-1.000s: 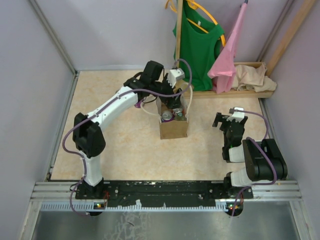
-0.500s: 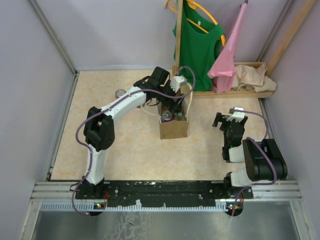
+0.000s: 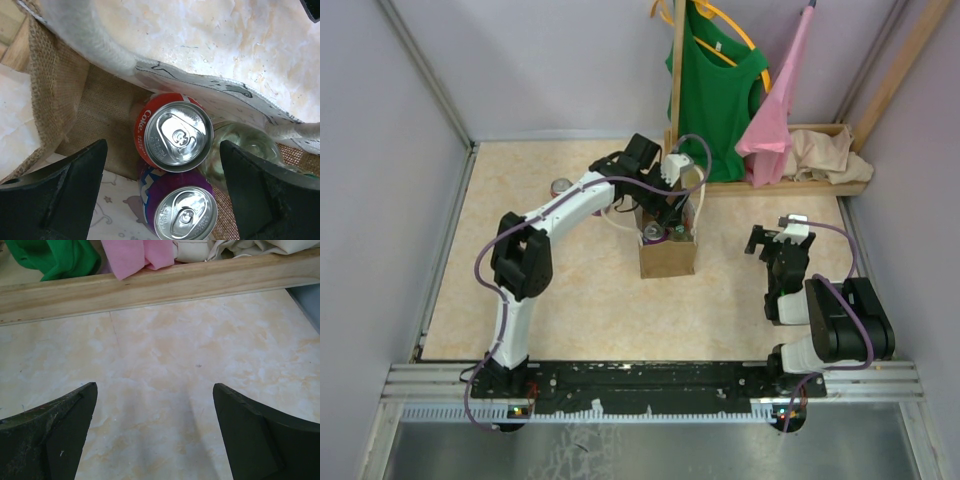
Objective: Take the beverage out of the canvas bag
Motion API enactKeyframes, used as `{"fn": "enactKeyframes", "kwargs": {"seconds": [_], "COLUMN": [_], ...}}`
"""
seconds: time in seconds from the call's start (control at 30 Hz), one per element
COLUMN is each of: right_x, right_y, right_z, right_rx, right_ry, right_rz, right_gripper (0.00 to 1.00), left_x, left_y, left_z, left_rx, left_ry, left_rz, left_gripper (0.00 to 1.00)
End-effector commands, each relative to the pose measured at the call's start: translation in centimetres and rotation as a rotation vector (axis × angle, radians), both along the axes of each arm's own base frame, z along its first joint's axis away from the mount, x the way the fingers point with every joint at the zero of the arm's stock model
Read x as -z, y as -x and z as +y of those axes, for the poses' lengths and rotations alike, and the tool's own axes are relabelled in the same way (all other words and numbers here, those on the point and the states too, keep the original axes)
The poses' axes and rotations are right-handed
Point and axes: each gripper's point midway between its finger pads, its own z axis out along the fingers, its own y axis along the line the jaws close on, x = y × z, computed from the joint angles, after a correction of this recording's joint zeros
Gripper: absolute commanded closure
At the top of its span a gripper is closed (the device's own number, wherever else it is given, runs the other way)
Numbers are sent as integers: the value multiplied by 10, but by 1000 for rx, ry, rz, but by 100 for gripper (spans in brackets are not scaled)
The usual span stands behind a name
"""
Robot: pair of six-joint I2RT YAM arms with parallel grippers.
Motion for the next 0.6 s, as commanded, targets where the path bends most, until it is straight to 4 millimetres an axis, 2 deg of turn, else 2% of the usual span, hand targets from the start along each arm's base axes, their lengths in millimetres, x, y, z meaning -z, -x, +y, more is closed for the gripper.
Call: {"fn": "enactKeyframes", "kwargs": {"seconds": [0.0,0.33,0.57], "right_x": [-20,-20,-20], "right_y": [-9,-8,-9], "right_z": [-1,-1,-1], "right_rx": [6,5,4], "right_ry": [-3,-2,-3], "right_rz": [-71,-70,-71], "right_gripper": [1,1,1], "left_x": [6,23,42], "left_y": [1,2,1], "left_z": [-3,-8,-9], "left_rx": [24,35,32], "left_ry": [-1,-7,-29], "left_rz": [20,36,53], "left_gripper": [1,1,1]}}
